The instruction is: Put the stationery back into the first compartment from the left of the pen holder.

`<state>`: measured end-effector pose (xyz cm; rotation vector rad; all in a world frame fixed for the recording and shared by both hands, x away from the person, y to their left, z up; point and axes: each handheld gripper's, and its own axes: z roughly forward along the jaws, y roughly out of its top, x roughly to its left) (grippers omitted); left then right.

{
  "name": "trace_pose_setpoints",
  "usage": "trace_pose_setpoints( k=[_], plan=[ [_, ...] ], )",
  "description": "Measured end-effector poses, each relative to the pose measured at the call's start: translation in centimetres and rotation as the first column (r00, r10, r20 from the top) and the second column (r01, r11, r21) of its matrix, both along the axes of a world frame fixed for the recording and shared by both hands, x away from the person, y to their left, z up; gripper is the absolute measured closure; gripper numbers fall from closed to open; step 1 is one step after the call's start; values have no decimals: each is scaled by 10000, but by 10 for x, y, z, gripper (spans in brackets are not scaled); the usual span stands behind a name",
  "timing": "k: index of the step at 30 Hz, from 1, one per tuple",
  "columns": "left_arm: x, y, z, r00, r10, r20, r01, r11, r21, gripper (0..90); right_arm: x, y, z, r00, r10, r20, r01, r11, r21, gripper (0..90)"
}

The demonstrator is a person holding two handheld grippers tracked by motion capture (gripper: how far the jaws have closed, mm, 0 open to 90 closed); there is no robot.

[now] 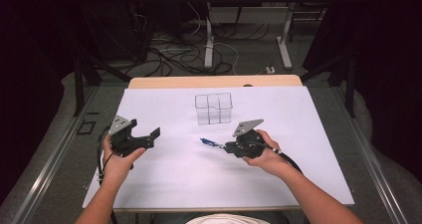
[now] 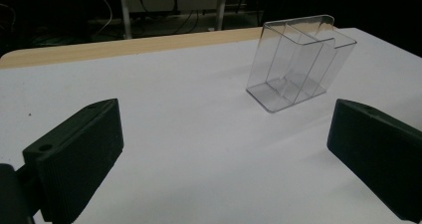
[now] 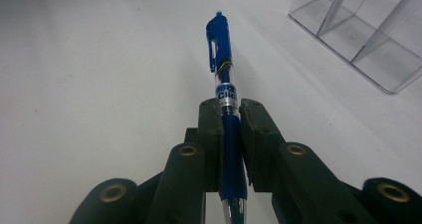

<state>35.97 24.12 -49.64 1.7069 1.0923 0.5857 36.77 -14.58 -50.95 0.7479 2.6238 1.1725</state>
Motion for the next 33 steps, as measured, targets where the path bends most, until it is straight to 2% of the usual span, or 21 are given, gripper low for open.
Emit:
trace_pose_setpoints(
  k=[5,8,9,18,23,27,29,31,33],
  plan=[
    [-1,-8,0,9995,-299,134,293,9987,427,31,2,-8,-6,9998,-61,-175,62,10000,51,802],
    [-2,-13,-1,9987,-484,180,473,9973,569,39,3,-10,-6,9997,-89,-224,97,9992,386,802],
    [-2,-14,0,9985,-511,201,498,9969,608,41,3,-11,-5,9997,-127,-217,132,9996,241,802],
    [-5,-23,1,9956,-864,375,823,9916,994,70,3,-14,-2,9997,-202,-140,206,9992,330,802],
    [-8,-32,2,9919,-1116,604,1012,9829,1541,112,3,-14,-3,9999,-143,-73,145,9996,252,802],
    [-11,-42,2,9866,-1440,769,1229,9652,2307,155,2,-12,-3,9999,-74,-88,75,9998,205,801],
    [-12,-47,2,9834,-1603,848,1315,9522,2759,161,2,-12,-3,9999,-59,-83,61,9997,233,801],
    [-14,-55,0,9785,-1847,917,1493,9413,3029,169,2,-12,-2,9999,-100,-122,103,9996,256,802],
    [-17,-62,0,9722,-2140,953,1700,9243,3416,183,3,-13,-2,9998,-41,-170,45,9997,227,801]
  ],
)
